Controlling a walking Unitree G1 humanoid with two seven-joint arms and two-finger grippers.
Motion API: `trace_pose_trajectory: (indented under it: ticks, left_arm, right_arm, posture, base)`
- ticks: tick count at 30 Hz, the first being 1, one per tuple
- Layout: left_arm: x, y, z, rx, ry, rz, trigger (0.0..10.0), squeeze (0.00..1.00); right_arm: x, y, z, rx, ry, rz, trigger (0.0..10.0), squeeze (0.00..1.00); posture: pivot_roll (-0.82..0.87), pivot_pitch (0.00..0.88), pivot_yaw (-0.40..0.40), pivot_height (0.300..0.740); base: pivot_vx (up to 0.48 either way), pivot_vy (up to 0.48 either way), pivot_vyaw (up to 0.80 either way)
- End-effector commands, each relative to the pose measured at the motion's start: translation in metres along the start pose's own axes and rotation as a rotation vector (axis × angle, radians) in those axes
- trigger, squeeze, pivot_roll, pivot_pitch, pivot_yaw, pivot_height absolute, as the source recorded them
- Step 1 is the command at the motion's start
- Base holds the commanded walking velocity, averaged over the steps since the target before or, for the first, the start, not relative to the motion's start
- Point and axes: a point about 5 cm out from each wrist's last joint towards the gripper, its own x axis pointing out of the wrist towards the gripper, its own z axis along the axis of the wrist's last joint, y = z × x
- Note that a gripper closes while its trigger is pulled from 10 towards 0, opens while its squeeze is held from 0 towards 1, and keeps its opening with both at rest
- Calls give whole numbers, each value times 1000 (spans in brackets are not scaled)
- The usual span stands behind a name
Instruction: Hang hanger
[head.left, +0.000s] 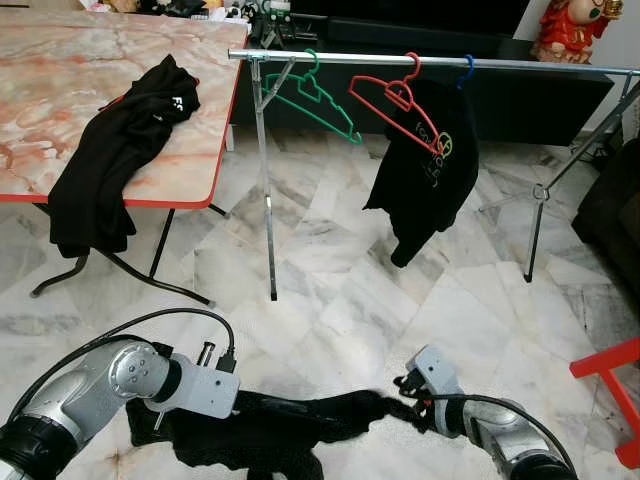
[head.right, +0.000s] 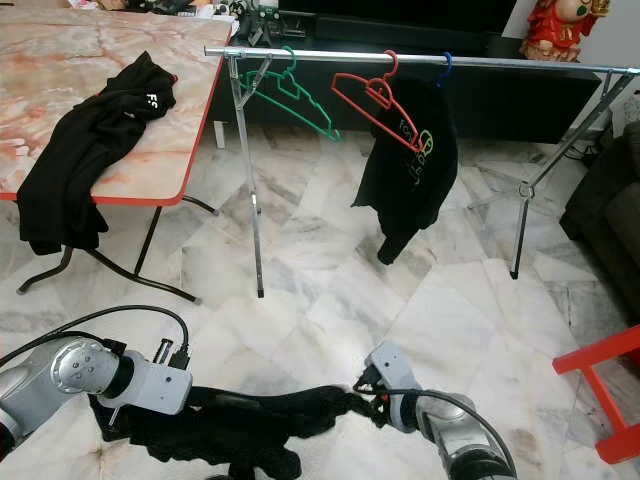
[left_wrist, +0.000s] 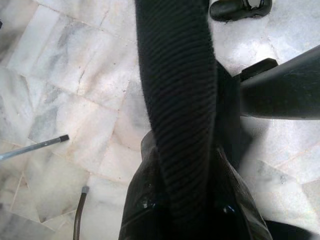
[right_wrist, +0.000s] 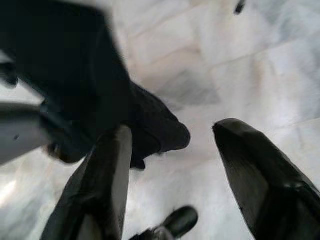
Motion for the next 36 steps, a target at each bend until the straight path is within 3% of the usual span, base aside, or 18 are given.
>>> trace_pose_trajectory:
  ticks: [1, 5, 8, 9, 11, 12, 13, 14, 15, 16, 19, 22, 24, 27, 29, 36]
  left_arm:
    - [0, 1, 6, 2, -27, 4, 10000, 0]
    - [1, 3, 10, -9, -52, 13, 10000, 0]
    - [1, 4, 9, -17, -51, 20, 10000, 0]
    - [0, 5, 9, -24, -49, 20, 10000, 0]
    - [0, 6, 8, -65, -43, 13, 10000, 0]
    - [0, 6, 8, -65, -43, 13, 10000, 0]
    - [1, 4, 8, -85, -43, -23, 10000, 0]
    - [2, 0, 8, -95, -40, -72, 10000, 0]
    - [2, 0, 8, -95, -40, -72, 10000, 0]
    - [5, -6, 10, -109, -47, -125, 10000, 0]
    - [13, -13, 23, -170, -124, -179, 10000, 0]
    - [15, -16, 32, -215, -182, -219, 10000, 0]
    - [16, -15, 41, -264, -238, -244, 10000, 0]
    - [22, -9, 42, -305, -237, -224, 10000, 0]
    - [23, -10, 42, -303, -231, -235, 10000, 0]
    - [20, -9, 47, -306, -238, -250, 10000, 0]
  right_arm:
    - [-1, 5, -16, 3, 69, 44, 10000, 1000]
    - [-1, 21, -31, -43, 127, 199, 10000, 1000]
    - [-1, 23, -34, -61, 146, 216, 10000, 1000]
    - [-2, 21, -34, -69, 148, 198, 10000, 1000]
    - [-3, 5, -12, -119, 1, -1, 10000, 1000]
    - [-3, 5, -12, -119, 1, -1, 10000, 1000]
    - [-5, -3, 5, -49, -129, -63, 10000, 796]
    - [-9, -7, 18, -12, -214, -68, 10000, 204]
    - [-9, -7, 18, -12, -214, -68, 10000, 204]
    - [-11, -4, 25, -67, -242, 4, 10000, 0]
    - [-14, 9, 33, -107, -268, 212, 10000, 0]
    - [-15, 16, 32, -108, -250, 314, 10000, 0]
    - [-16, 24, 27, -146, -215, 415, 10000, 0]
    - [-19, 34, 14, -193, -96, 575, 10000, 0]
    - [-20, 37, 8, -228, -46, 615, 10000, 0]
    - [-22, 33, 1, -295, 34, 577, 10000, 0]
  posture:
    - [43, 180, -95, 740]
    - [42, 182, -95, 740]
    - [43, 182, -95, 740]
    - [45, 183, -94, 740]
    - [47, 184, -94, 740]
    - [47, 184, -94, 740]
    - [48, 182, -91, 740]
    - [46, 182, -89, 740]
    - [46, 182, -89, 740]
    - [40, 179, -86, 740]
    - [38, 179, -86, 740]
    - [43, 177, -86, 740]
    - [43, 177, -86, 740]
    - [33, 169, -81, 740]
    - [32, 168, -80, 740]
    - [34, 158, -78, 740]
  base:
    - [0, 0, 0]
    - [0, 0, 0]
    - [0, 0, 0]
    - [0, 0, 0]
    - [0, 0, 0]
    - [0, 0, 0]
    - [0, 0, 0]
    - [0, 0, 0]
    - [0, 0, 0]
    - [0, 0, 0]
    - [0, 0, 0]
    - [0, 0, 0]
    - [0, 0, 0]
    - [0, 0, 0]
    - [0, 0, 0]
    - [0, 0, 0]
